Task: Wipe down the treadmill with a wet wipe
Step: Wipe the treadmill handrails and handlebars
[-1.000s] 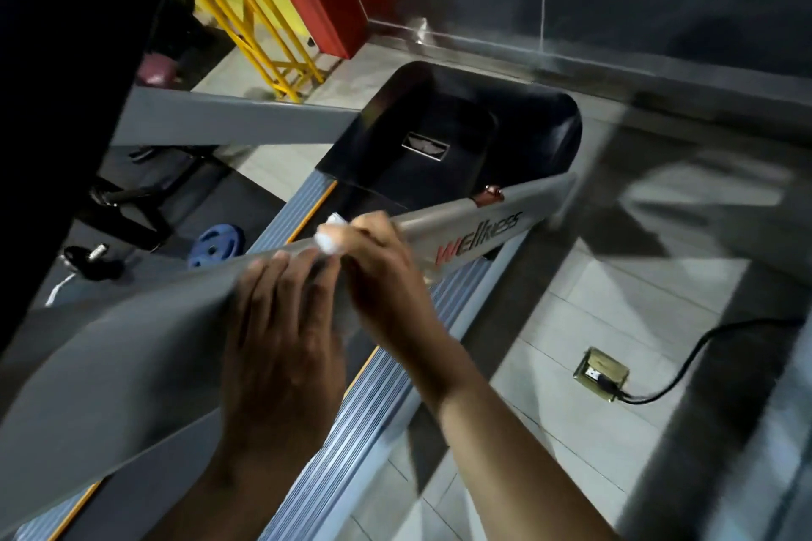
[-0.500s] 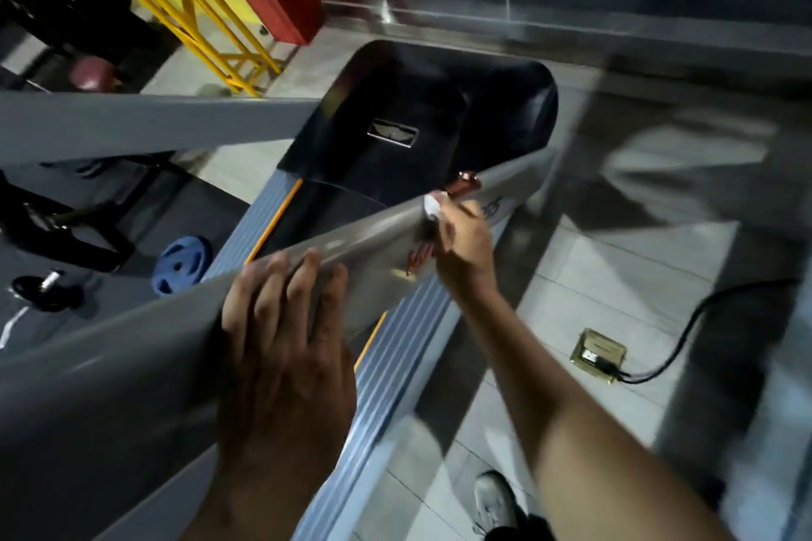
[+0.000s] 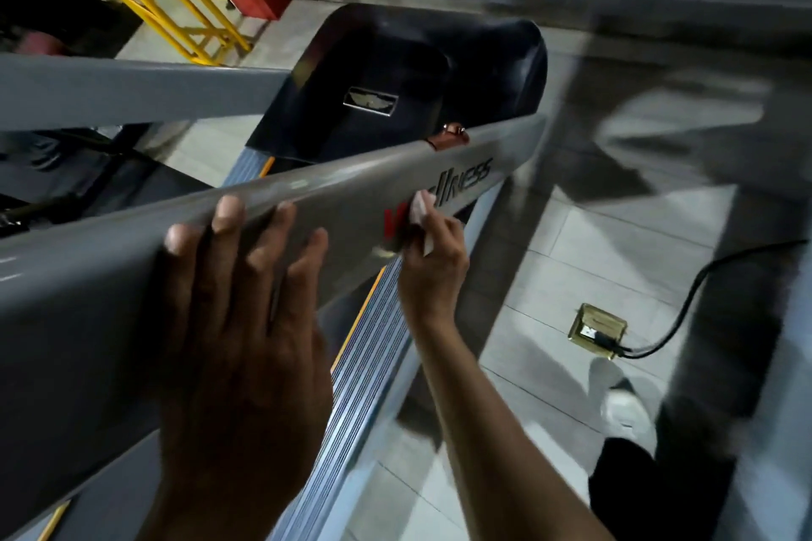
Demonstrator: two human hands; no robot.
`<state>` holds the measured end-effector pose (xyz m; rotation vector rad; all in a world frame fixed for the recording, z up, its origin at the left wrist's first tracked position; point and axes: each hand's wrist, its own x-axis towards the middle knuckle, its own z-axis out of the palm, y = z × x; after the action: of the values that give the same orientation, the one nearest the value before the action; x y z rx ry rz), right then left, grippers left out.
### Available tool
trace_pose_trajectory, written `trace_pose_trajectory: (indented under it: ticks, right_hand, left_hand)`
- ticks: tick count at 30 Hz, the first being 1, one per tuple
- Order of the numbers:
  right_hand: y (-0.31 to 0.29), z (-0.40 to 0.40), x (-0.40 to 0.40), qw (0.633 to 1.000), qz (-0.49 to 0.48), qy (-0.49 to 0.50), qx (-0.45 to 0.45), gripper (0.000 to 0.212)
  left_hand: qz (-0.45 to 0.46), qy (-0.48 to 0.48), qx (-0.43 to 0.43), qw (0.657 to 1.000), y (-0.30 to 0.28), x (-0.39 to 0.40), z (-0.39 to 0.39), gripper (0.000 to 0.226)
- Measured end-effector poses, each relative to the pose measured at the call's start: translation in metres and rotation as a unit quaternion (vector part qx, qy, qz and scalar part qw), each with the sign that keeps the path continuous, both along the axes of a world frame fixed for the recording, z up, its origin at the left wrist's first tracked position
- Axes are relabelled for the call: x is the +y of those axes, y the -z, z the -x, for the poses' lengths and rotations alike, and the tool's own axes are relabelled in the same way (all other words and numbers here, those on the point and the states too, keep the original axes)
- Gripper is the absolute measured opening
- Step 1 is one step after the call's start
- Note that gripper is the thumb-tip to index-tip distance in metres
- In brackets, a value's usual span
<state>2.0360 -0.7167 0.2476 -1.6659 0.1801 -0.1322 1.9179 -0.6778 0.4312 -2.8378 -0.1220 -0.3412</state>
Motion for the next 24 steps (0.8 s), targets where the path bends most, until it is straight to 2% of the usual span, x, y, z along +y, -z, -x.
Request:
trace_pose_trajectory:
  ticks: [3,6,8,12,14,17,19,21,24]
  right_hand:
    - [-0.010,0.003,0.004,1.000,-0.002,0.012,-0.018,0.043]
    - [-0.039,0.073,0.019,0.992,-0.032,-0.047,-0.113,0.041]
    - [-0.044,0.103,0.026,0.988,-0.056,-0.058,-0.130,0.041]
    - [-0.032,0.078,0.020,0.986,-0.076,-0.042,-0.140,0.035]
    - [-0.015,0.042,0.016,0.992,-0.058,-0.025,-0.106,0.035]
    - [0.029,-0.032,0.007,0.996,-0.066,0.032,0.058,0.038]
    - [0.045,-0.059,0.003,0.989,-0.075,0.049,0.118,0.040]
    - [0.034,-0.045,0.006,0.994,-0.061,0.030,0.079,0.041]
    - [0.008,0.009,0.007,0.995,-0.063,-0.061,-0.053,0.045]
  left_hand:
    - [-0.001,0.007,0.013,1.000,0.006,0.002,-0.008,0.051]
    - [0.042,0.003,-0.009,0.999,0.009,-0.004,-0.018,0.047]
    - [0.077,-0.004,-0.033,0.996,0.009,-0.012,-0.025,0.044]
    - [0.095,-0.010,-0.046,0.994,0.009,-0.018,-0.044,0.042]
    - [0.080,-0.004,-0.030,0.996,0.017,-0.016,-0.053,0.043]
    - [0.074,0.004,-0.020,0.997,0.036,-0.016,-0.066,0.046]
    - [0.077,0.007,-0.032,0.997,0.051,-0.019,-0.077,0.046]
    - [0.078,-0.003,-0.038,0.996,0.068,-0.019,-0.088,0.044]
    - [0.071,-0.028,0.016,0.997,0.086,-0.018,-0.107,0.048]
